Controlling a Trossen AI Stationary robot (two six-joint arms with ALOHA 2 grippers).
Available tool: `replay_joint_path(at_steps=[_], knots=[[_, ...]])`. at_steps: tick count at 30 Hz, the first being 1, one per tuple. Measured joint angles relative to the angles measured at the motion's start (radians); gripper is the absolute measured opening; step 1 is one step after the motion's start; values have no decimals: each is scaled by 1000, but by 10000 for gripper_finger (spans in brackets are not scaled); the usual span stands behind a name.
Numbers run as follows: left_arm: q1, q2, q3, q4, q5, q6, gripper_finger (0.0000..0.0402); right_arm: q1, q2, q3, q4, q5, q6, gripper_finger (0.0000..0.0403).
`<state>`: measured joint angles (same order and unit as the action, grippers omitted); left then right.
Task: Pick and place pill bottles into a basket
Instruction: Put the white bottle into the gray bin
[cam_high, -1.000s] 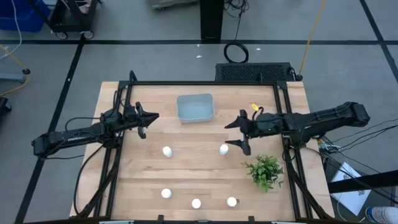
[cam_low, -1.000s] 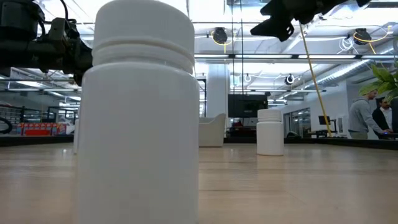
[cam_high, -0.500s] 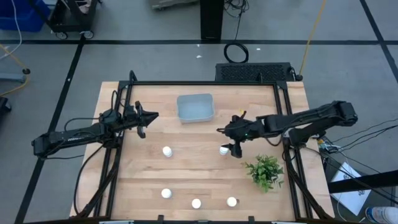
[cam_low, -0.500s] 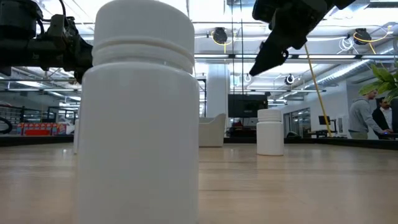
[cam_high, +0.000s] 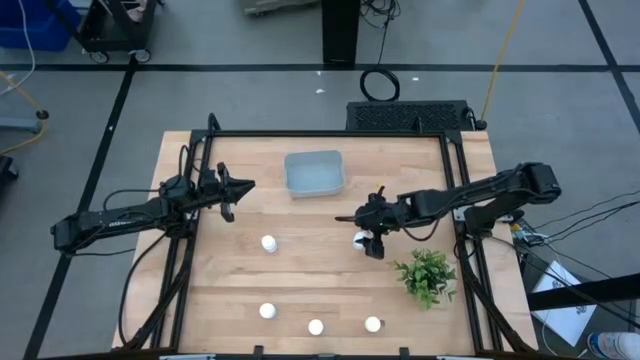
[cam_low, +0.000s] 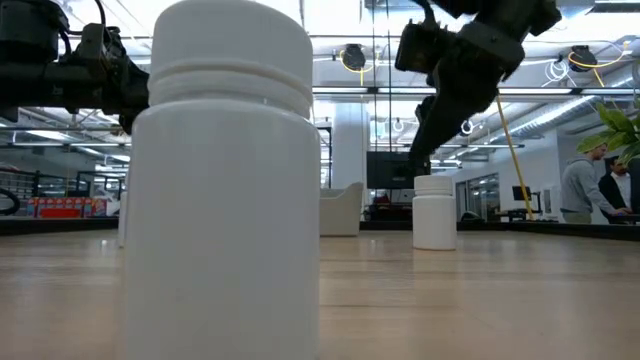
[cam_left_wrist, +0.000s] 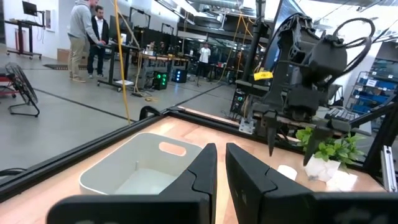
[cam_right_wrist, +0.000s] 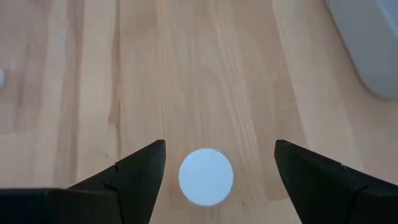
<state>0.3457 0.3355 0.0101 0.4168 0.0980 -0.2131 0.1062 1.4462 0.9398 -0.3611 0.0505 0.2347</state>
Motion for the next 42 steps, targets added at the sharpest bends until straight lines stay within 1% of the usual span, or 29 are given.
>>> replay_joint_path(at_steps=[5,13,22,30,35,42], knots=[[0,0,0,0,-2,0,42,5,36,0,-8,0,11,293],[0,0,0,-1,-1,0,42,28,60,-1,-23,-1,38,293],[0,0,0,-1,-1,-5,42,27,74,-33,-2,4,41,293],[0,0,0,-1,-2,-1,42,27,75,-71,55,2,42,291],[0,0,0,-1,-2,-1,42,27,74,-71,64,1,42,275],[0,0,0,-1,-3,0,42,27,74,-71,93,1,42,233]])
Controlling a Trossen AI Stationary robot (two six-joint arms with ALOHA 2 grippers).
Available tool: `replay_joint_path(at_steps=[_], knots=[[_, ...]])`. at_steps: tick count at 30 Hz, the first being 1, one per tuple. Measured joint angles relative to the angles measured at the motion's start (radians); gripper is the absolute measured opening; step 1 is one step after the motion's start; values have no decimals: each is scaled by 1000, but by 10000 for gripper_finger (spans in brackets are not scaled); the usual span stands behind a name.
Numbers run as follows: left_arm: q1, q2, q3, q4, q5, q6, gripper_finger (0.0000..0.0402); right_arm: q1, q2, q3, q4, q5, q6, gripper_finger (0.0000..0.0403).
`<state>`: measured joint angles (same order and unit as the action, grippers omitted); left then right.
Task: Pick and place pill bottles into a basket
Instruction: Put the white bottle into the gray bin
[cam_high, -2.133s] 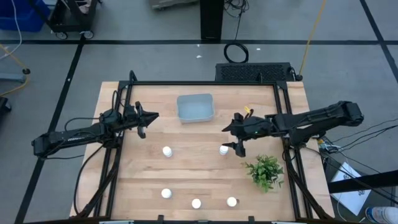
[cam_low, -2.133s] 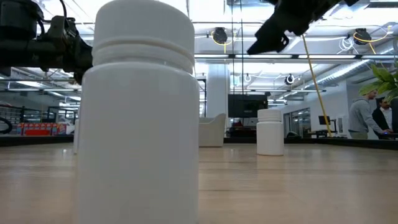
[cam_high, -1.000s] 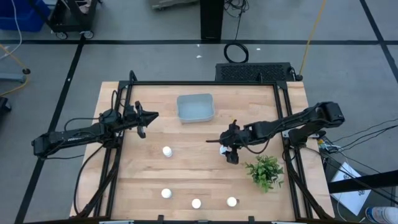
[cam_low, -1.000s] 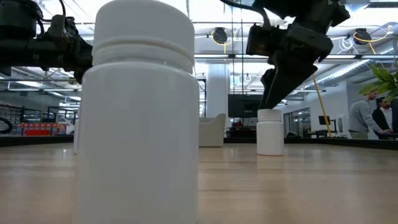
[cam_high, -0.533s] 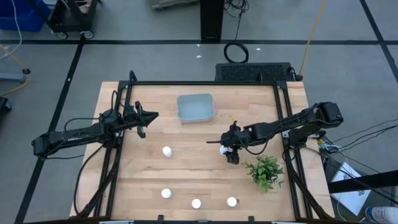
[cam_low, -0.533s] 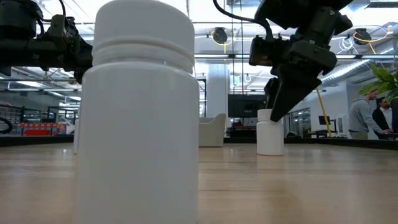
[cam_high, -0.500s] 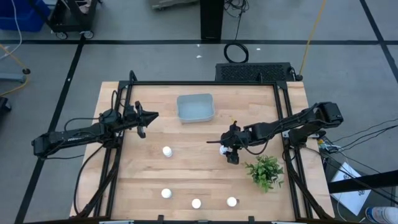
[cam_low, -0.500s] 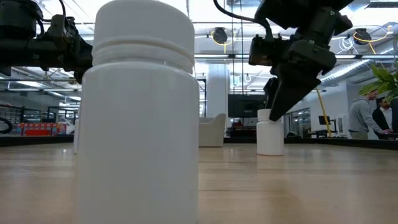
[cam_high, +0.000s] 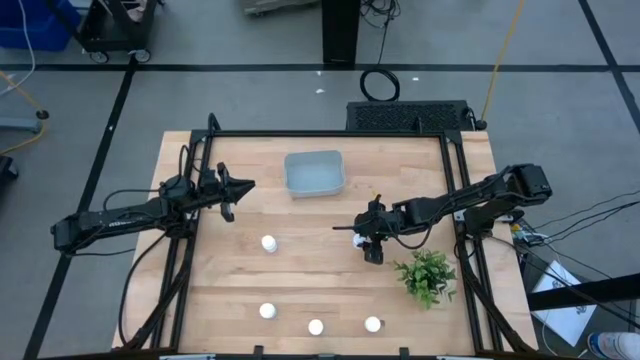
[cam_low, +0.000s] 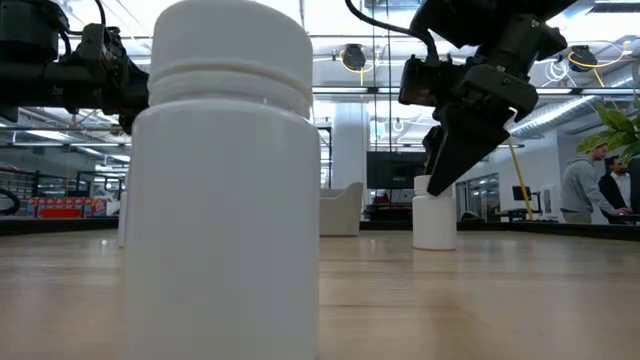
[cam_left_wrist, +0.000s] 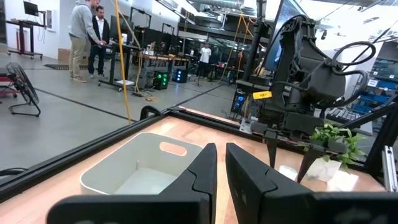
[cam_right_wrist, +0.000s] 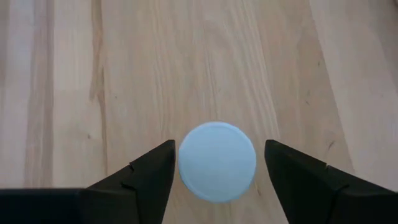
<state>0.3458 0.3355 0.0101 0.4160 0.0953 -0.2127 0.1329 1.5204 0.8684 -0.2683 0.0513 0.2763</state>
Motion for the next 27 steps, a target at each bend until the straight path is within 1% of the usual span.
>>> replay_joint_path(at_steps=[11,19,23,27], knots=[[0,0,0,0,-1,0,42,0,-1,2,-19,0,-13,154],[0,0,0,0,-1,0,42,0,-14,1,31,12,-37,155],[0,0,0,0,-2,0,42,0,-59,1,50,87,-70,152],[0,0,0,0,-3,0,42,-2,-130,1,90,154,-109,151]])
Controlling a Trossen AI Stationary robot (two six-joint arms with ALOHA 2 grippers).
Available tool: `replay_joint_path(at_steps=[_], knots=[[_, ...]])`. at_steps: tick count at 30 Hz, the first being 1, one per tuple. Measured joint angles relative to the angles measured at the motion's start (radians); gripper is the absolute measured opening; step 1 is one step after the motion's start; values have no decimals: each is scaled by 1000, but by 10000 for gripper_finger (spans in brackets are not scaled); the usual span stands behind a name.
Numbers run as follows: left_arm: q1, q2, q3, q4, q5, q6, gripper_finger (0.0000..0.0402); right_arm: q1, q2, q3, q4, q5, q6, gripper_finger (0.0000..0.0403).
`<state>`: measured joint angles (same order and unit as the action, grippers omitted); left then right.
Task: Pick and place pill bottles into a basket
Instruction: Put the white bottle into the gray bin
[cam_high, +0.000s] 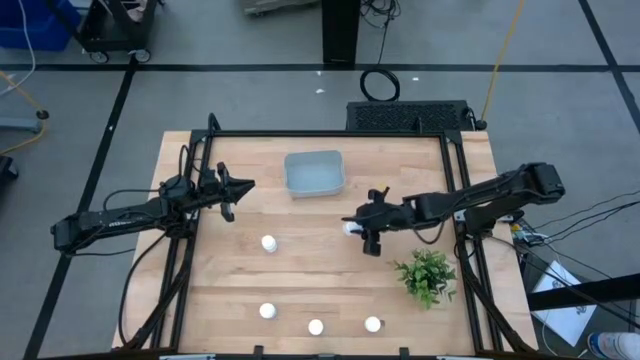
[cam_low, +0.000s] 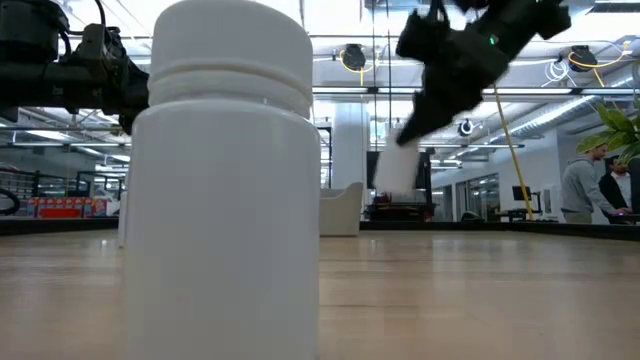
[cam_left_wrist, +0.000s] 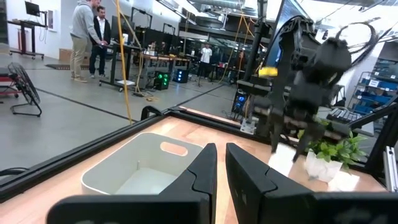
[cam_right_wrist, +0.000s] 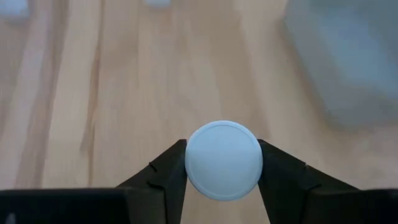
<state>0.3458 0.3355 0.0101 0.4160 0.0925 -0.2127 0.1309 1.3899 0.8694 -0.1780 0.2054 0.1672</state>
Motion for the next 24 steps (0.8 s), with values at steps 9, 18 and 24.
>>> replay_joint_path(at_steps=[9,18,24], knots=[[0,0,0,0,1,0,42,-4,-168,0,118,108,-110,152],[0,0,0,-2,2,-6,42,41,-279,0,239,111,-223,151],[0,0,0,-3,2,-29,42,41,-304,1,376,108,-311,151]])
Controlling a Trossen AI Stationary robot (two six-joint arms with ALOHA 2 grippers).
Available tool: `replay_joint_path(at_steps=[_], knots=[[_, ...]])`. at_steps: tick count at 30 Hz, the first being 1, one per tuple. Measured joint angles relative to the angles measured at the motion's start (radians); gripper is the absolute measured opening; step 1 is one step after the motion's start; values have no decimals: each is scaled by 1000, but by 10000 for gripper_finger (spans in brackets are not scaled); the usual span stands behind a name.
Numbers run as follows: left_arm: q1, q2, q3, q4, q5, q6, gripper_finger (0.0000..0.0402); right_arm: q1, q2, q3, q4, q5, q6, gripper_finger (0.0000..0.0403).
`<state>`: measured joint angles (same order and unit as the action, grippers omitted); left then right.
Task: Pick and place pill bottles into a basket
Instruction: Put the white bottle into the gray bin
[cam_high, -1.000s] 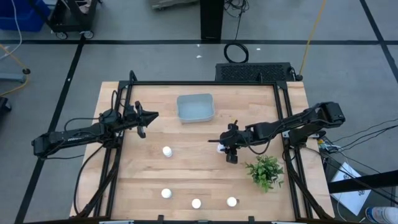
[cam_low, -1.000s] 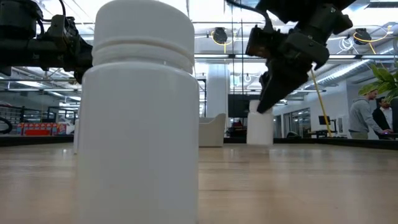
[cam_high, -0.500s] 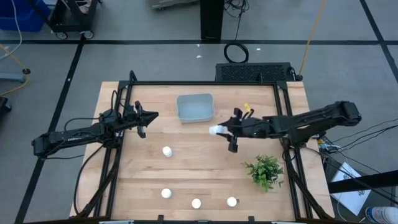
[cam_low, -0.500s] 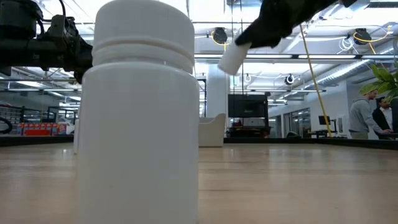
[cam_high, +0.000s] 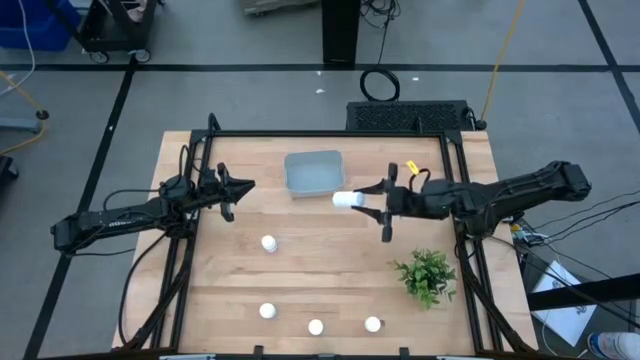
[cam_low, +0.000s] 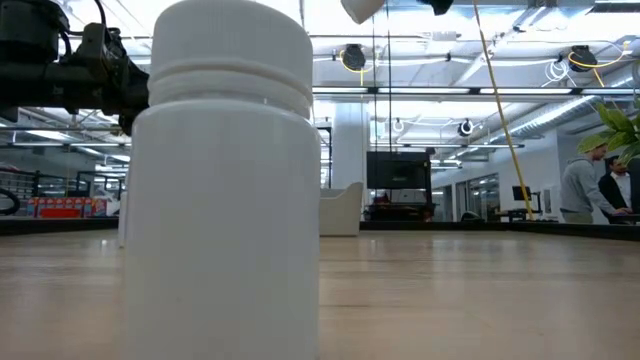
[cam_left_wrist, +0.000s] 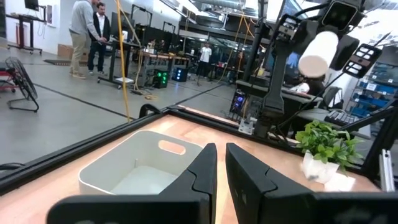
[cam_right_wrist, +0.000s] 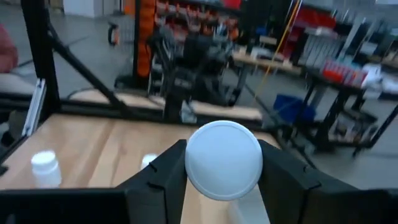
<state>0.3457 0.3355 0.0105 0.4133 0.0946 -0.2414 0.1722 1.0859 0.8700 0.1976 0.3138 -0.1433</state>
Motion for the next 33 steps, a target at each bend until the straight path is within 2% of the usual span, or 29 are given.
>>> replay_joint_path(at_steps=[10,22,28,33], knots=[[0,0,0,0,0,0,42,-83,1,0,154,-13,-72,151],[0,0,0,-1,-21,3,42,-300,86,1,255,-194,-16,151],[0,0,0,-1,-26,3,42,-361,185,91,211,-224,8,151],[0,0,0,0,-26,22,42,-396,295,235,45,-240,23,151]])
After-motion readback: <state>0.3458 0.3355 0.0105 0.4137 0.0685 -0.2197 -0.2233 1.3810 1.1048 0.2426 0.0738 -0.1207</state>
